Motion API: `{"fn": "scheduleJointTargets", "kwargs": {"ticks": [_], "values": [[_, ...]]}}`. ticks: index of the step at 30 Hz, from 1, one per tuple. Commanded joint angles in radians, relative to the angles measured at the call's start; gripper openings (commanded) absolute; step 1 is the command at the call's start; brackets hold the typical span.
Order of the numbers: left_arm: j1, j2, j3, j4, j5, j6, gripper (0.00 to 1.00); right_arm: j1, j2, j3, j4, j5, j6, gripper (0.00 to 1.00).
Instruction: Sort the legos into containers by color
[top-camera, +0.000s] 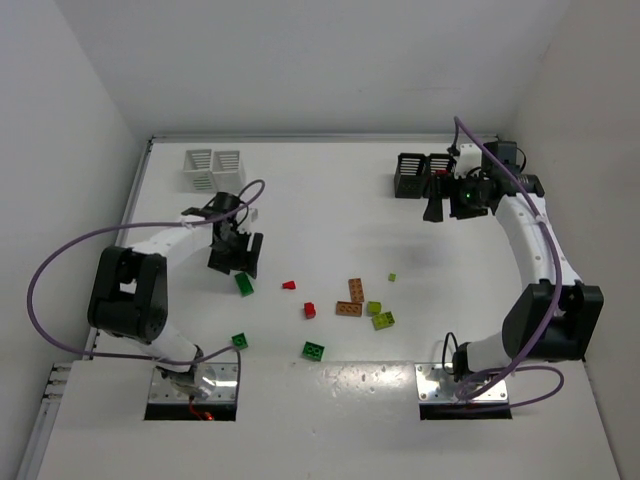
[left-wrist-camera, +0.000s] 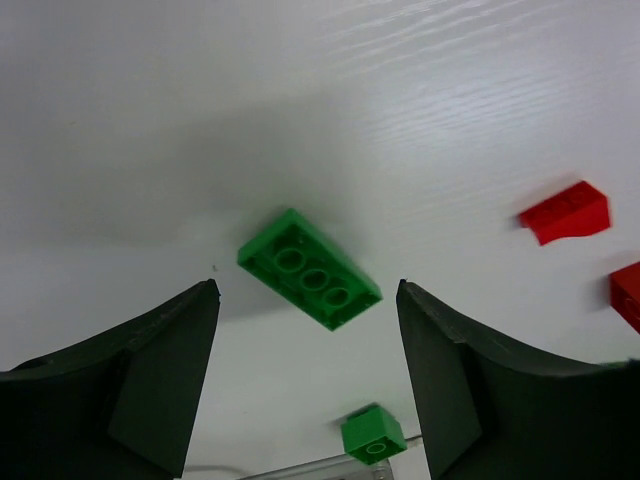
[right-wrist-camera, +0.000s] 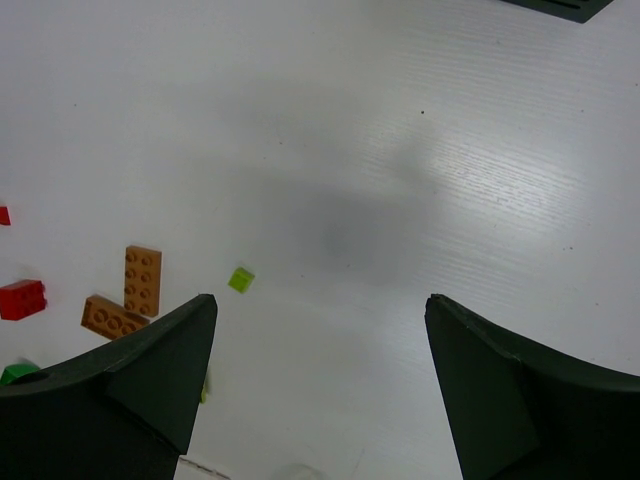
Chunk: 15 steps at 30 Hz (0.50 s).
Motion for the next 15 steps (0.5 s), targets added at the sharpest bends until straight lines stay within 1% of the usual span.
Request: {"fn": "scheduleJointTargets", "kwargs": {"ticks": [1, 7, 8, 15], "values": [[-0.048, -0.074, -0.006, 0.039, 0.040, -0.029, 0.77, -0.003, 0.000, 0.008, 0.022, -0.006, 0.013, 0.85], [-0.048, 0.003, 0.003, 0.039, -0.069, -0.062, 0.77, -0.003, 0.000, 0.008, 0.022, -0.006, 0.013, 0.85], [-0.048, 0.003, 0.003, 0.039, -0.082, -0.074, 0.79, -0.003, 0.000, 0.008, 0.022, -0.006, 0.002, 0.85], [-0.036, 0.035, -0.006, 0.048, -0.082, -0.108, 0.79, -0.003, 0.000, 0.008, 0.022, 0.003, 0.002, 0.85]]}}
